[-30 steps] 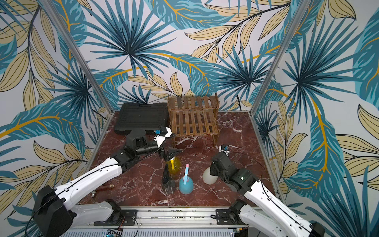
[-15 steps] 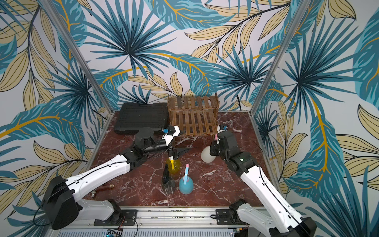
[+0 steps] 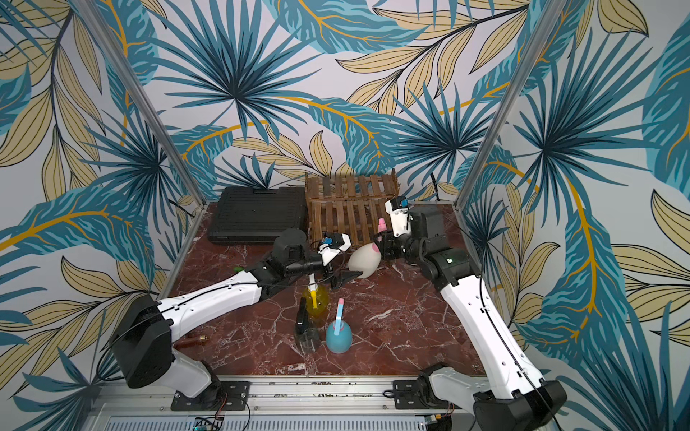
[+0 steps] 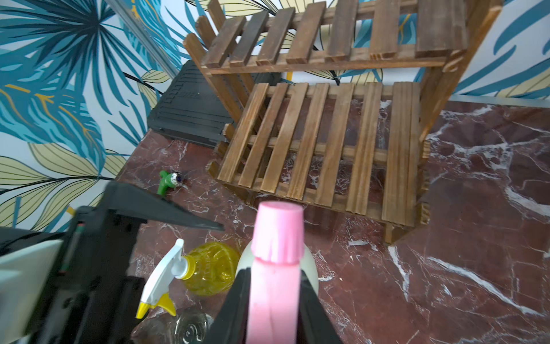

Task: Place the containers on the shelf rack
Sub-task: 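Pick up a container from the center of the board.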

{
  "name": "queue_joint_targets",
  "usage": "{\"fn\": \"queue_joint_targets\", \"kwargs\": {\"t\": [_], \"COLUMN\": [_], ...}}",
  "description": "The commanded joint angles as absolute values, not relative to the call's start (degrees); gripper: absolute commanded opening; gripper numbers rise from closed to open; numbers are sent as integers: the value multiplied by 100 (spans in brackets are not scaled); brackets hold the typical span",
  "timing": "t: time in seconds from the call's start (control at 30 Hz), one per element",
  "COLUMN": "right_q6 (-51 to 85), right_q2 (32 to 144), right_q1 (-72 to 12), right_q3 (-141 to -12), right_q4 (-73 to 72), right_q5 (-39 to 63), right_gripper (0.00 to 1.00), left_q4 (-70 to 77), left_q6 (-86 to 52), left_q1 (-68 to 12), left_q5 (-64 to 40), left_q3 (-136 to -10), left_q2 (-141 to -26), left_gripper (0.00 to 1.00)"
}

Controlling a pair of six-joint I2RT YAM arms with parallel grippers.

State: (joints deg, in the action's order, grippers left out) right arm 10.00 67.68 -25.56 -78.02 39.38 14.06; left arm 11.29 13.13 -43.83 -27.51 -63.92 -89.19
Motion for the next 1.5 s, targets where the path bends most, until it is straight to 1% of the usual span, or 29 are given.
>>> {"fn": "queue_joint_targets", "kwargs": {"t": [0.0,0.27,0.43,0.53,0.8,0.87,0.97,1.0,1.03,1.07,1.13,1.2,1.3,1.37,1.47], "right_q6": [756,599,604,628,658,668,701,728,755,780,836,932,1086,1247,1443], "right_q2": [6837,7075,7124,7136,7104,7085,7023,6976,6930,6880,6764,6665,6440,6157,5670], "right_q1": [-2530,-2529,-2529,-2529,-2529,-2531,-2531,-2529,-2530,-2528,-2530,-2531,-2520,-2524,-2526], "right_q3": [-8124,-8753,-8833,-8826,-8812,-8795,-8715,-8679,-8623,-8574,-8485,-8450,-8359,-8132,-7571], "right_q4": [4283,4714,4767,4763,4728,4715,4614,4564,4506,4435,4313,4233,4046,3755,3022], "right_q5": [1932,2312,2341,2353,2337,2312,2255,2210,2145,2053,1927,1751,1409,1171,965], "right_gripper": [10,10,10,10,10,10,12,15,21,31,43,60,77,86,93], "left_q4": [951,979,1198,1289,1317,1327,1385,1415,1442,1464,1530,1696,2044,2268,2508], "left_q6": [1571,1532,1449,1433,1424,1396,1320,1257,1188,1103,907,650,157,-176,-561], "left_q1": [-4384,-4383,-4381,-4384,-4379,-4380,-4382,-4378,-4383,-4379,-4379,-4382,-4389,-4379,-4379], "left_q5": [-2539,-2724,-2903,-2987,-3139,-3167,-3154,-3129,-3084,-3030,-2933,-2810,-2684,-2630,-2518], "left_q3": [-6592,-6583,-6519,-6488,-6486,-6486,-6457,-6445,-6435,-6422,-6389,-6341,-6270,-6258,-6267], "left_q2": [-8972,-9175,-9189,-9193,-9229,-9224,-9224,-9222,-9222,-9228,-9223,-9224,-9230,-9236,-9247], "left_gripper": [100,100,100,96,80,78,76,76,75,75,74,74,74,74,74]}}
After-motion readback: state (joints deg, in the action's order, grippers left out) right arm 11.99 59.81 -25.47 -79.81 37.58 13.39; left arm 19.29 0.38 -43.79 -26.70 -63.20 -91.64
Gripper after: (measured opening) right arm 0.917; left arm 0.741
